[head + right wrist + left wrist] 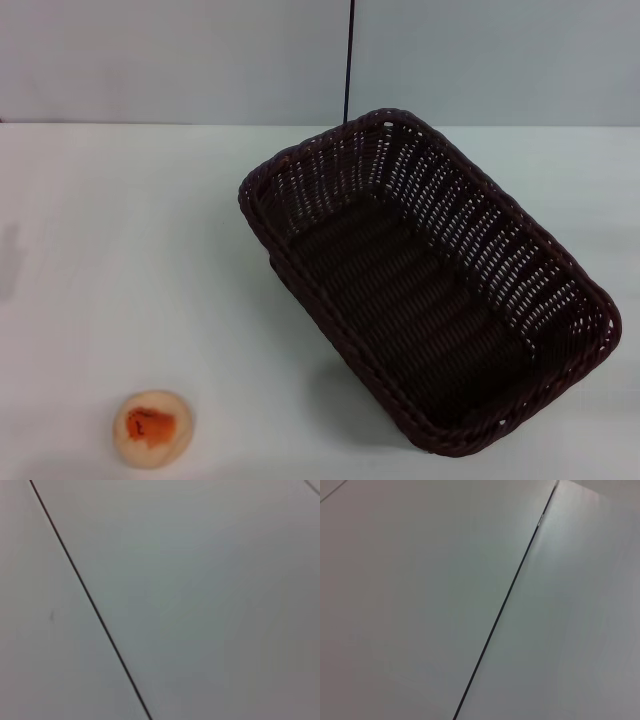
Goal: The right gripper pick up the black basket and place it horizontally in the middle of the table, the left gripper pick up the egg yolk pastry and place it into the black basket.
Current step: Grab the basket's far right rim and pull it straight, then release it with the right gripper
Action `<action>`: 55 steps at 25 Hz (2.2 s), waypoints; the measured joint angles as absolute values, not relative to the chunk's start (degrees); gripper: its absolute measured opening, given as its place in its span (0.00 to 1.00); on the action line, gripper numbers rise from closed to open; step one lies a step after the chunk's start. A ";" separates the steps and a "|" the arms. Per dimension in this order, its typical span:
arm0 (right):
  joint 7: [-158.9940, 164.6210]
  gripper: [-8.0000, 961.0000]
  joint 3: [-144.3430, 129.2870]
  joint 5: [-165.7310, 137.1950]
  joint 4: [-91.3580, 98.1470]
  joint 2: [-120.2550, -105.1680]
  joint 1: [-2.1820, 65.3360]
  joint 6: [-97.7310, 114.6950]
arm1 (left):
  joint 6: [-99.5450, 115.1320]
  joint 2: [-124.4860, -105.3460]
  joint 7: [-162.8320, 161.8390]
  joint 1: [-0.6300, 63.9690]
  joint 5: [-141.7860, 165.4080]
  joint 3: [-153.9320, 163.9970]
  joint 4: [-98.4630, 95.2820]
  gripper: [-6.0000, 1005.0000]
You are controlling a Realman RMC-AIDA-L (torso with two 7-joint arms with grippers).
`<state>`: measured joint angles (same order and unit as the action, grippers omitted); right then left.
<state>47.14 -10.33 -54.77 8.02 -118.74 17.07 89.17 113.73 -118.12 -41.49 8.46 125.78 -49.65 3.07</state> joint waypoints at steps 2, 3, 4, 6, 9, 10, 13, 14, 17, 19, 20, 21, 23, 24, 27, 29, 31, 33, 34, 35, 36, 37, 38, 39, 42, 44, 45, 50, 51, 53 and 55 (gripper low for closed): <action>48.68 0.53 -11.35 -55.06 9.05 -118.63 17.17 89.01 | 113.73 -118.10 -41.72 8.54 125.77 -49.66 3.07 0.77; 50.15 0.54 -12.15 -55.48 10.04 -118.62 17.14 88.95 | 113.73 -118.05 -42.02 8.57 125.77 -49.65 3.07 0.77; 52.37 0.55 -13.42 -56.44 11.86 -118.57 17.05 88.94 | 113.73 -118.03 -42.11 8.59 125.77 -49.65 3.07 0.77; 59.92 0.57 -15.47 -61.96 18.36 -118.49 16.73 89.00 | 113.72 -117.97 -42.25 8.60 125.77 -49.66 3.08 0.77; 66.62 0.59 -16.12 -67.79 24.35 -118.42 16.70 89.48 | 113.70 -117.94 -42.27 8.62 125.77 -49.66 3.08 0.77; 70.59 0.60 -16.37 -71.15 27.80 -118.36 16.78 89.80 | 113.69 -117.94 -42.27 8.63 125.77 -49.69 3.08 0.77; 82.38 0.62 -18.02 -80.80 39.38 -118.29 17.39 90.54 | 113.57 -117.94 -42.28 8.84 125.77 -49.78 3.08 0.77; 86.54 0.63 -18.97 -84.17 43.59 -118.29 17.74 90.72 | 113.53 -117.95 -42.28 8.92 125.77 -49.77 3.05 0.77; 99.57 0.65 -22.05 -94.18 55.27 -117.91 19.23 91.87 | 113.35 -117.96 -42.28 9.21 125.77 -49.68 2.73 0.77; 107.16 0.66 -23.69 -101.72 61.79 -116.73 21.30 95.29 | 113.30 -118.00 -42.28 9.30 125.77 -49.68 2.60 0.77; 109.68 0.67 -24.06 -104.32 63.33 -116.19 22.25 97.03 | 113.27 -118.02 -42.28 9.34 125.78 -49.67 2.59 0.77; 112.88 0.68 -24.27 -108.21 65.49 -115.21 24.11 99.77 | 113.23 -118.02 -42.28 9.34 125.77 -49.65 2.56 0.77; 117.51 0.70 -24.32 -114.77 68.01 -113.64 27.84 104.57 | 113.21 -118.03 -42.28 9.34 125.77 -49.65 2.55 0.77; 119.28 0.71 -24.30 -118.12 68.73 -112.95 29.65 106.59 | 113.19 -118.03 -42.28 9.33 125.77 -49.66 2.55 0.77; 123.34 0.76 -25.15 -127.53 69.27 -111.17 35.08 111.00 | 113.14 -118.08 -42.28 9.32 125.77 -49.66 2.48 0.77; 124.80 0.79 -27.15 -134.35 68.66 -110.51 38.54 112.44 | 113.08 -118.14 -42.28 9.32 125.80 -49.61 2.46 0.77; 125.56 0.82 -30.36 -139.32 67.72 -110.31 40.94 112.81 | 113.06 -118.14 -42.28 9.31 125.82 -49.58 2.46 0.77; 125.90 0.82 -33.90 -141.34 66.60 -110.35 42.25 112.22 | 113.02 -118.16 -42.28 9.24 125.85 -49.49 2.45 0.77; 126.24 0.82 -35.62 -141.71 65.98 -110.44 42.61 111.68 | 113.02 -118.22 -42.28 9.12 125.86 -49.35 2.48 0.77; 126.75 0.81 -37.49 -142.03 65.37 -110.54 42.96 111.01 | 113.02 -118.24 -42.28 9.03 125.86 -49.23 2.51 0.77; 127.38 0.81 -39.22 -142.38 64.74 -110.62 43.14 110.15 | 113.02 -118.26 -42.28 8.92 125.86 -49.08 2.55 0.77; 127.90 0.81 -40.75 -142.66 63.95 -110.69 43.35 109.09 | 113.02 -118.29 -42.28 8.84 125.86 -48.96 2.55 0.77; 128.25 0.81 -42.14 -142.91 63.03 -110.75 43.54 108.12 | 113.02 -118.30 -42.28 8.79 125.86 -48.89 2.55 0.77; 128.32 0.80 -42.91 -143.02 62.11 -110.78 43.78 107.38 | 113.02 -118.32 -42.28 8.77 125.86 -48.85 2.54 0.77; 128.40 0.80 -45.27 -143.26 57.55 -110.86 45.34 104.76 | 113.02 -118.39 -42.28 8.71 125.86 -48.67 2.52 0.77; 128.41 0.79 -46.62 -143.35 55.14 -110.98 46.07 103.18 | 113.02 -118.39 -42.28 8.70 125.86 -48.44 2.65 0.77; 128.42 0.79 -47.55 -143.37 54.08 -111.13 46.31 102.30 | 113.02 -118.39 -42.28 8.70 125.86 -48.35 2.70 0.77; 128.52 0.78 -51.46 -143.48 49.97 -111.68 46.65 99.00 | 113.02 -118.38 -42.28 8.64 125.86 -48.25 2.66 0.77; 128.52 0.78 -51.87 -143.50 49.46 -111.74 46.66 98.65 | 113.02 -118.38 -42.28 8.64 125.86 -48.25 2.66 0.77; 128.42 0.77 -52.64 -143.54 48.39 -111.93 46.49 97.79 | 113.02 -118.44 -42.28 8.48 125.86 -48.25 2.64 0.77; 128.01 0.77 -53.19 -143.55 48.08 -112.17 46.21 97.36 | 113.02 -118.44 -42.28 8.45 125.86 -48.25 2.64 0.77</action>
<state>128.01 -53.19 -143.55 48.08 -112.17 46.21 97.36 113.02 -118.44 -42.28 8.45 125.86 -48.25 2.64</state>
